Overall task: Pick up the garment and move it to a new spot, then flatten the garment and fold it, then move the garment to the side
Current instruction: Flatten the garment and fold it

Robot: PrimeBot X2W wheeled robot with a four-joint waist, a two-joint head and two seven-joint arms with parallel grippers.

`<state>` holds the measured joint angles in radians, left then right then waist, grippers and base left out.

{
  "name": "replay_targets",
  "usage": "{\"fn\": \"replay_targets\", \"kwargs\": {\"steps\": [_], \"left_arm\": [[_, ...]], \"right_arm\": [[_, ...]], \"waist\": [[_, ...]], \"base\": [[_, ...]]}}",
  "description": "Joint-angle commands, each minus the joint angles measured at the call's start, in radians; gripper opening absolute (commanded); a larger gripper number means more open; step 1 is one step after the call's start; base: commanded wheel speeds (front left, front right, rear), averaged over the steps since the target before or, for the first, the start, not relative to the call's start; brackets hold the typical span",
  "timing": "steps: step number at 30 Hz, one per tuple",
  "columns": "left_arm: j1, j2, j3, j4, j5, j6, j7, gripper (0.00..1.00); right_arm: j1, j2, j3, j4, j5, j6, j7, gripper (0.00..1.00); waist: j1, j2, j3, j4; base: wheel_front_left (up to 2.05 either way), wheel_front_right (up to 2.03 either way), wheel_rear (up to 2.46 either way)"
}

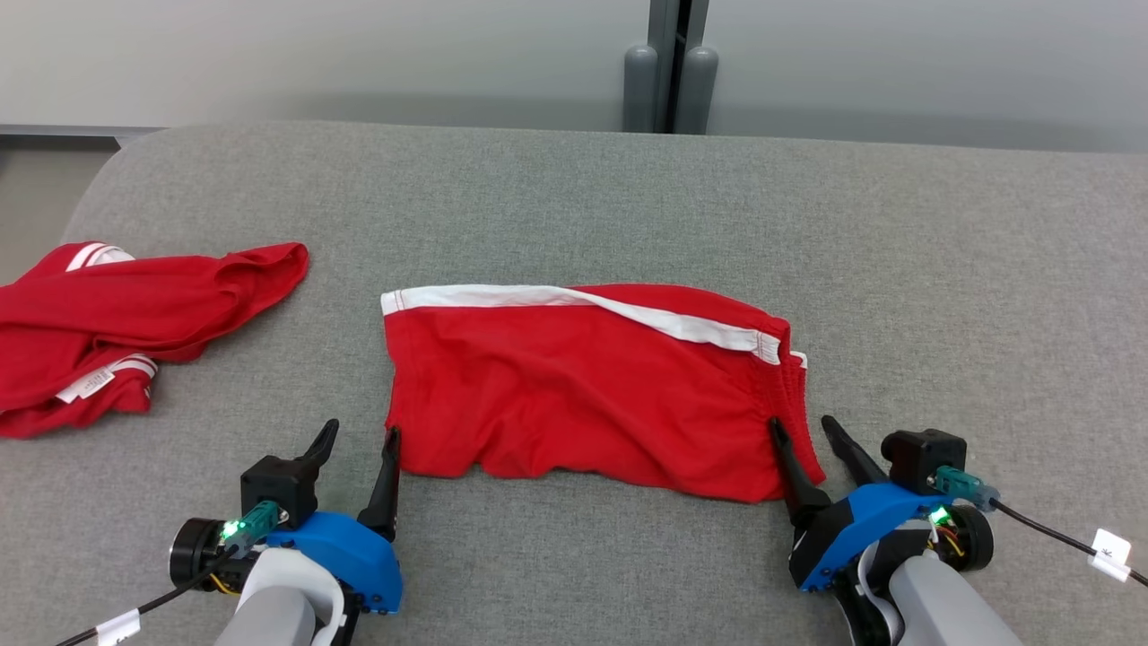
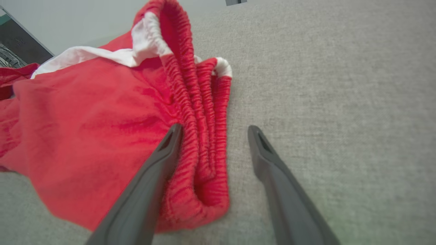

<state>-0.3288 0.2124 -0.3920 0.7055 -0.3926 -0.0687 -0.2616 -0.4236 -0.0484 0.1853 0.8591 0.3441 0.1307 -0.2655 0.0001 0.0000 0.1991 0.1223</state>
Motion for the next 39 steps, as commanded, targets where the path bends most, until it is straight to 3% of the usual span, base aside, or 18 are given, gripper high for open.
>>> {"fn": "replay_targets", "kwargs": {"steps": [1, 2, 3, 4, 5, 10, 21, 30, 39], "left_arm": [[0.003, -0.006, 0.006, -0.005, 0.007, -0.002, -0.005, 1.0], [0.006, -0.013, 0.011, -0.008, 0.018, -0.007, -0.005, 1.0], [0.009, -0.016, 0.013, -0.008, 0.023, -0.008, -0.005, 1.0], [0.011, -0.017, 0.016, -0.01, 0.028, -0.01, -0.005, 1.0], [0.013, -0.019, 0.019, -0.011, 0.034, -0.009, -0.005, 1.0], [0.023, -0.027, 0.039, -0.013, 0.055, -0.018, -0.005, 1.0], [0.061, -0.052, 0.065, -0.017, 0.095, -0.026, -0.005, 1.0], [0.059, -0.075, 0.066, -0.002, 0.122, -0.039, -0.005, 1.0], [0.048, -0.1, 0.047, 0.02, 0.138, -0.054, -0.005, 1.0]], "right_arm": [[0.021, -0.004, 0.005, 0.015, 0.011, 0.0, 0.002, 1.0], [0.043, -0.004, 0.032, 0.024, 0.056, 0.0, 0.002, 0.93], [0.055, -0.003, 0.044, 0.022, 0.084, 0.0, 0.003, 0.69], [0.063, -0.002, 0.058, 0.018, 0.105, 0.0, 0.005, 0.19], [0.07, -0.001, 0.07, 0.01, 0.125, 0.0, 0.005, 0.0], [0.08, -0.003, 0.034, -0.067, 0.164, 0.0, 0.002, 0.0], [0.109, -0.004, -0.108, -0.213, 0.095, 0.0, 0.001, 0.0], [0.057, -0.003, 0.047, -0.344, 0.091, 0.0, 0.001, 0.0], [-0.044, -0.004, 0.234, -0.29, 0.105, 0.0, 0.001, 0.0]], "waist": [[-0.0001, 0.0, 0.0, -0.002], [-0.0001, 0.0, -0.003, -0.004], [-0.0001, 0.0, -0.004, -0.005], [-0.0001, 0.0, -0.006, -0.006], [-0.0001, 0.0, -0.007, -0.007], [-0.0001, 0.0, -0.012, -0.02], [-0.0001, 0.0, -0.04, -0.067], [-0.0001, 0.0, -0.049, -0.04], [-0.0001, 0.0, -0.044, 0.114]], "base": [[0.0, 0.0, 0.0], [0.0, 0.0, 0.0], [0.0, 0.0, 0.0], [0.0, 0.0, 0.0], [0.0, 0.0, 0.0], [0.0, 0.0, 0.0], [0.0, 0.0, 0.0], [0.0, 0.0, 0.0], [0.0, 0.0, 0.0]]}}
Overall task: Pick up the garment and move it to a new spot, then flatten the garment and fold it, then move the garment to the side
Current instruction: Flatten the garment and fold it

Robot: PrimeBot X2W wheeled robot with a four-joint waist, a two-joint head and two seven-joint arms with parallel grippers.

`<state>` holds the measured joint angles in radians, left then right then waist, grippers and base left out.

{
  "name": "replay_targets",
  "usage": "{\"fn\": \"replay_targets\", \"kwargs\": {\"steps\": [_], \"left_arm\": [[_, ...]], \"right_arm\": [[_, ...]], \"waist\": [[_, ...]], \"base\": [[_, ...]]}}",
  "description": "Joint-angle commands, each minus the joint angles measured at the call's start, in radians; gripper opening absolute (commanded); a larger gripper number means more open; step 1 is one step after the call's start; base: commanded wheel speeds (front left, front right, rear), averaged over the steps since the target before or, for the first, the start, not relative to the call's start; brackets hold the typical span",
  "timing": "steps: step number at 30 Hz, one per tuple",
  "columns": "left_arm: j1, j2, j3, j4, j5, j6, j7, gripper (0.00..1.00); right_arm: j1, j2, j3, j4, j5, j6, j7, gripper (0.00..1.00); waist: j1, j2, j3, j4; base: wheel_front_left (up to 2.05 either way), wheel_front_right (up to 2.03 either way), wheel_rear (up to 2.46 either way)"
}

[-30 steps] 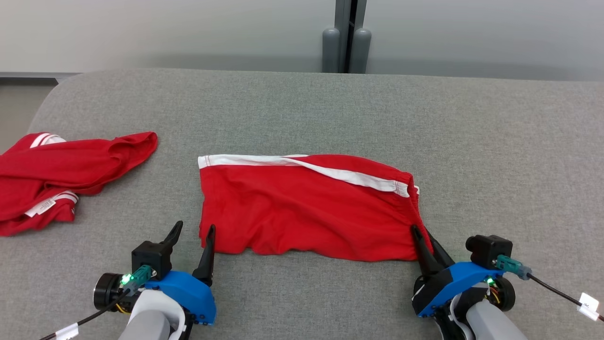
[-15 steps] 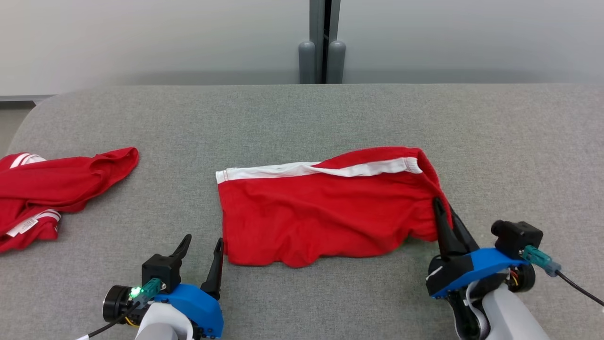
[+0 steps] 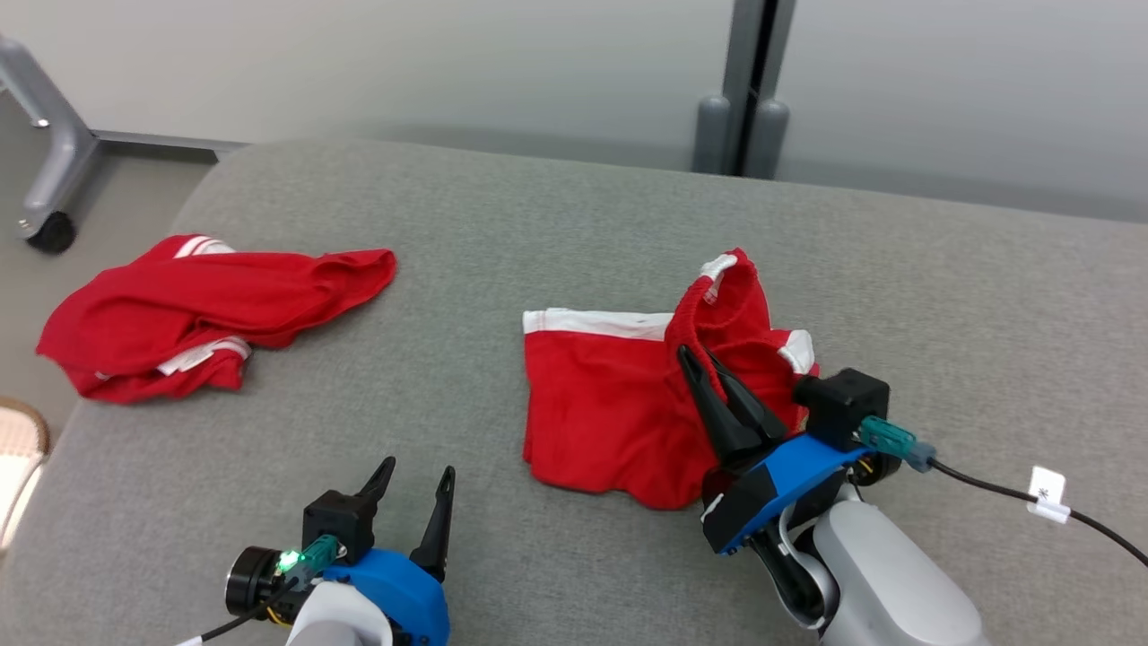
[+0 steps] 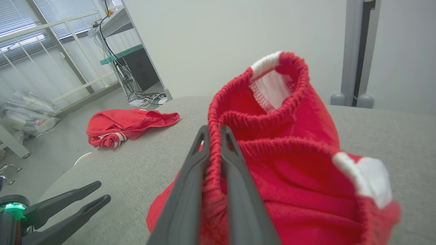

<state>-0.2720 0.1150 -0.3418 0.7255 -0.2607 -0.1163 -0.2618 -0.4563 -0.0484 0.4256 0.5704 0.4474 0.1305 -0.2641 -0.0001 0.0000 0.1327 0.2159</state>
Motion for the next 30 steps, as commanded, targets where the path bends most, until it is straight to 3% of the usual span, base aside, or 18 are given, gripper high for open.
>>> {"fn": "replay_targets", "kwargs": {"steps": [1, 8, 9, 10, 16, 30], "left_arm": [[-0.008, -0.005, -0.003, 0.001, 0.005, -0.007, -0.005, 1.0], [-0.017, -0.014, -0.011, 0.008, 0.011, -0.011, -0.005, 1.0], [-0.018, -0.016, -0.013, 0.009, 0.012, -0.012, -0.005, 1.0], [-0.02, -0.017, -0.014, 0.008, 0.014, -0.013, -0.005, 1.0], [-0.026, -0.012, 0.004, -0.021, 0.021, -0.014, -0.005, 1.0], [0.01, 0.004, 0.093, -0.207, 0.117, 0.05, -0.005, 1.0]], "right_arm": [[-0.023, -0.004, 0.014, 0.009, 0.003, 0.0, -0.001, 0.0], [-0.087, -0.004, 0.071, 0.107, -0.003, 0.0, -0.001, 0.0], [-0.095, -0.004, 0.075, 0.113, 0.0, 0.0, -0.001, 0.45], [-0.101, -0.004, 0.083, 0.111, 0.006, 0.0, -0.001, 1.0], [-0.105, -0.005, 0.082, 0.019, -0.008, 0.0, -0.001, 1.0], [0.102, -0.003, -0.32, -0.222, -0.265, 0.0, -0.001, 1.0]], "waist": [[0.0001, 0.0, 0.023, 0.037], [0.0001, 0.0, 0.035, 0.147], [0.0001, 0.0, 0.037, 0.157], [0.0001, 0.0, 0.038, 0.162], [0.0001, 0.0, 0.043, 0.141], [0.0001, 0.0, 0.022, -0.034]], "base": [[0.0, 0.0, 0.0], [0.0, 0.0, 0.0], [0.0, 0.0, 0.0], [0.0, 0.0, 0.0], [0.0, 0.0, 0.0], [0.0, 0.0, 0.0]]}}
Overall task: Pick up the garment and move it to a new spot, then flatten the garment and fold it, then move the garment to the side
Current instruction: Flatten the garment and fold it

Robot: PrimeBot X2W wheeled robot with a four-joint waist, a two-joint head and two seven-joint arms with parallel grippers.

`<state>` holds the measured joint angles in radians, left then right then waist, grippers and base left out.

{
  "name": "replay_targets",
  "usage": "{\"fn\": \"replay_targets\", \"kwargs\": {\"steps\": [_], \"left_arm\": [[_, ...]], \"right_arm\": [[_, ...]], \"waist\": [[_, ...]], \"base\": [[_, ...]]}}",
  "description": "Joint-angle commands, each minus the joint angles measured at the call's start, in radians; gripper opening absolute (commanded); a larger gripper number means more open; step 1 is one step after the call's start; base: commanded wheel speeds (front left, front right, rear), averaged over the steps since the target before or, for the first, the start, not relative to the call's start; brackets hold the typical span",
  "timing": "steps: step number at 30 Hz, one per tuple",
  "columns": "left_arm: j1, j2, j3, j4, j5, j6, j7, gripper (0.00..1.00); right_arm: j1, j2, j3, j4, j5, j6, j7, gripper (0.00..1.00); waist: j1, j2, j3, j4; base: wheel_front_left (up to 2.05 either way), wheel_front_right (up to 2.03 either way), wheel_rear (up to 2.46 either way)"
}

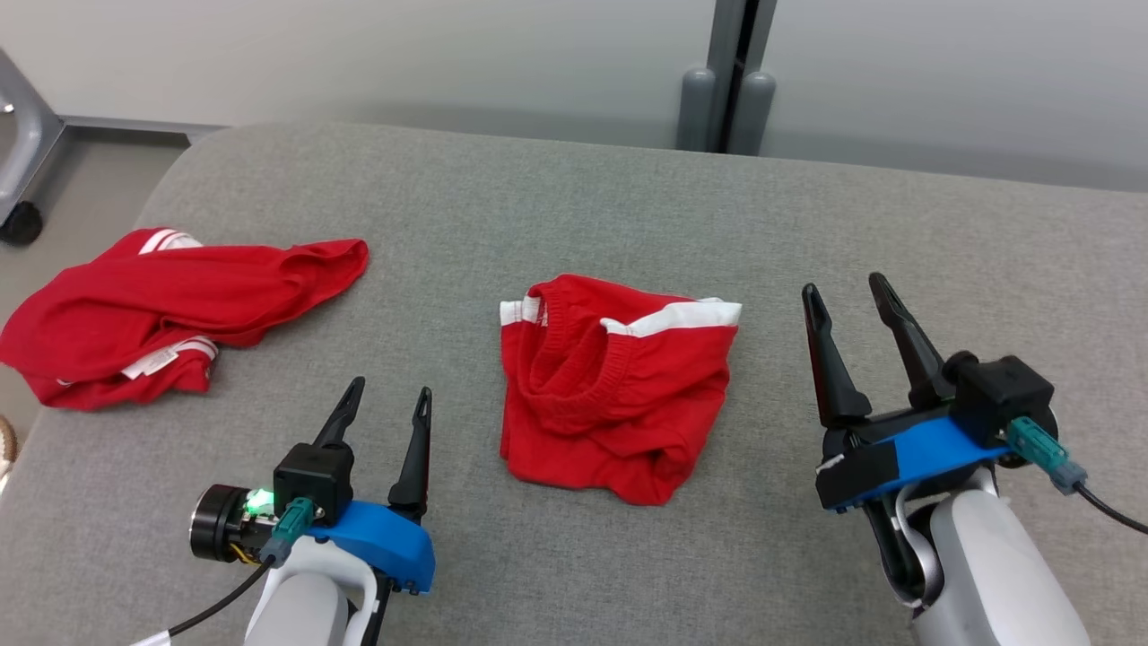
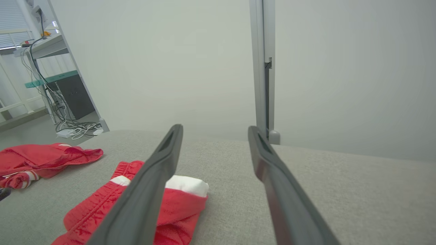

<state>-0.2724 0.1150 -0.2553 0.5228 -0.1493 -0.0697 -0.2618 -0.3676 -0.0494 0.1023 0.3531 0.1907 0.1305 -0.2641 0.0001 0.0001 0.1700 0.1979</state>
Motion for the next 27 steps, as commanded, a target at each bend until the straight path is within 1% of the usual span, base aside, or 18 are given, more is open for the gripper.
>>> {"fn": "replay_targets", "kwargs": {"steps": [1, 6, 14, 18, 25, 27], "left_arm": [[0.015, 0.006, 0.008, -0.013, 0.014, 0.008, -0.005, 1.0], [0.057, 0.008, 0.032, -0.033, 0.039, 0.028, -0.005, 1.0], [0.152, 0.005, 0.065, -0.069, 0.065, 0.054, -0.005, 1.0], [0.185, 0.001, 0.071, -0.091, 0.075, 0.056, -0.005, 1.0], [0.195, -0.005, 0.073, -0.097, 0.087, 0.046, -0.005, 1.0], [0.186, -0.008, 0.073, -0.098, 0.087, 0.044, -0.005, 1.0]], "right_arm": [[0.031, -0.002, -0.011, -0.013, -0.015, 0.0, -0.001, 1.0], [0.121, -0.002, -0.046, -0.021, -0.012, 0.0, -0.001, 1.0], [0.236, -0.003, -0.02, -0.002, 0.013, 0.0, -0.001, 1.0], [0.257, -0.003, -0.014, -0.003, 0.019, 0.0, -0.001, 1.0], [0.258, -0.003, -0.01, 0.002, 0.023, 0.0, -0.001, 1.0], [0.24, -0.002, 0.014, 0.007, 0.031, 0.001, -0.001, 1.0]], "waist": [[-0.0001, -0.0001, -0.019, -0.025], [-0.0001, -0.0001, -0.056, -0.07], [-0.0001, -0.0001, -0.113, -0.118], [-0.0001, -0.0001, -0.124, -0.124], [-0.0001, -0.0001, -0.126, -0.116], [-0.0001, -0.0001, -0.118, -0.107]], "base": [[0.0, 0.0, 0.0], [0.0, 0.0, 0.0], [0.0, 0.0, 0.0], [0.0, 0.0, 0.0], [0.0, 0.0, 0.0], [0.0, 0.0, 0.0]]}}
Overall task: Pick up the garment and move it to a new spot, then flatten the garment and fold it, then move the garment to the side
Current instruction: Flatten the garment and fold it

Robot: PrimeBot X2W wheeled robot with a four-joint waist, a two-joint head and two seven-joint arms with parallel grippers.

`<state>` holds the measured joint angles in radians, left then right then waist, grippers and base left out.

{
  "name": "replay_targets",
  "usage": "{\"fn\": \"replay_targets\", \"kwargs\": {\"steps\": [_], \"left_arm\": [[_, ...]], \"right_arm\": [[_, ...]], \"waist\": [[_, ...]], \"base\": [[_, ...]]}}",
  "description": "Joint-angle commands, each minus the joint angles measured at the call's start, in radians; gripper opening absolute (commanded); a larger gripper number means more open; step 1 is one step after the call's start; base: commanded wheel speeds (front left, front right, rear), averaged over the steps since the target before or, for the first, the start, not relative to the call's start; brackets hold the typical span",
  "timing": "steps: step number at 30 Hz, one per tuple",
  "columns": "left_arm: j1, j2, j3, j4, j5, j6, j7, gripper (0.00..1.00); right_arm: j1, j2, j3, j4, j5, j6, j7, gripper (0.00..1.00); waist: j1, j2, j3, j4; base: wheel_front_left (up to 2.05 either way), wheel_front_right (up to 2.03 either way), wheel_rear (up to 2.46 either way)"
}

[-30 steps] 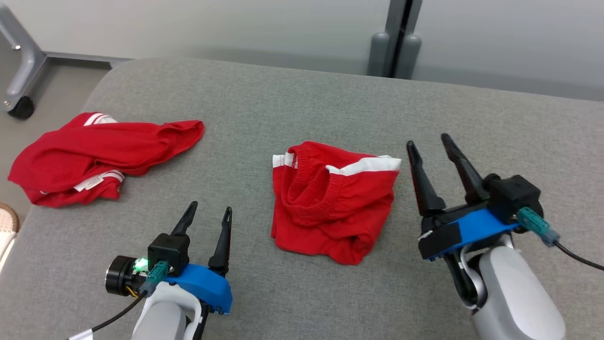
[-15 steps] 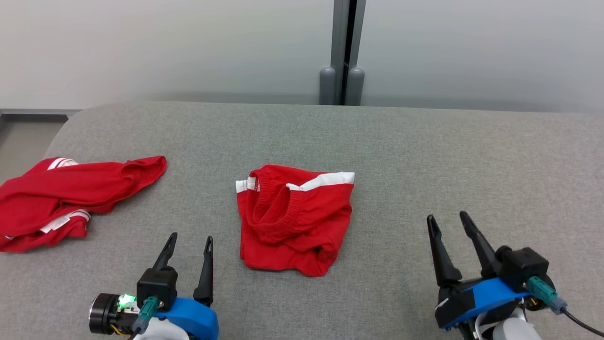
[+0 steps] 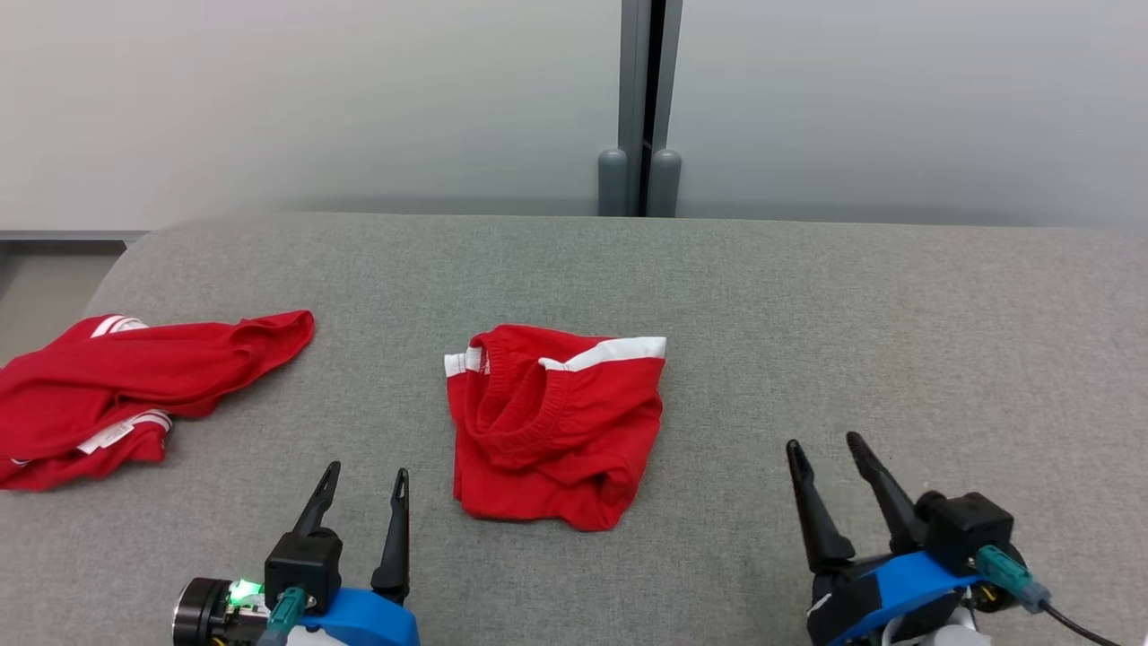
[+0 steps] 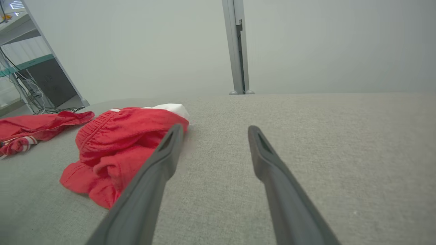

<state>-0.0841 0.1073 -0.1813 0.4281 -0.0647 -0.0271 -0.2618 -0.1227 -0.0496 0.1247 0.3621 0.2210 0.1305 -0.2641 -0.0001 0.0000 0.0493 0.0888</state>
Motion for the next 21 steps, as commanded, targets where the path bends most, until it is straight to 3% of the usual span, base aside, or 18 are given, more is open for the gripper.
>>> {"fn": "replay_targets", "kwargs": {"steps": [1, 11, 15, 21], "left_arm": [[-0.007, 0.0, 0.0, -0.002, 0.002, -0.003, -0.005, 1.0], [-0.036, -0.01, -0.003, 0.021, -0.002, -0.042, -0.005, 1.0], [-0.049, -0.012, 0.004, 0.028, -0.005, -0.052, -0.005, 1.0], [-0.054, -0.021, 0.008, 0.024, -0.007, -0.062, -0.005, 1.0]], "right_arm": [[-0.017, -0.002, 0.011, 0.004, 0.01, 0.001, -0.001, 1.0], [-0.225, -0.003, 0.243, 0.148, 0.12, 0.001, -0.001, 1.0], [-0.3, -0.003, 0.285, 0.227, 0.171, 0.001, -0.001, 1.0], [-0.374, -0.003, 0.29, 0.321, 0.141, 0.001, -0.001, 1.0]], "waist": [[0.0001, 0.0, 0.009, 0.009], [0.0001, 0.0, 0.072, 0.123], [0.0001, 0.0, 0.087, 0.163], [0.0001, 0.0, 0.105, 0.189]], "base": [[0.0, 0.0, 0.0], [0.0, 0.0, 0.0], [0.0, 0.0, 0.0], [0.0, 0.0, 0.0]]}}
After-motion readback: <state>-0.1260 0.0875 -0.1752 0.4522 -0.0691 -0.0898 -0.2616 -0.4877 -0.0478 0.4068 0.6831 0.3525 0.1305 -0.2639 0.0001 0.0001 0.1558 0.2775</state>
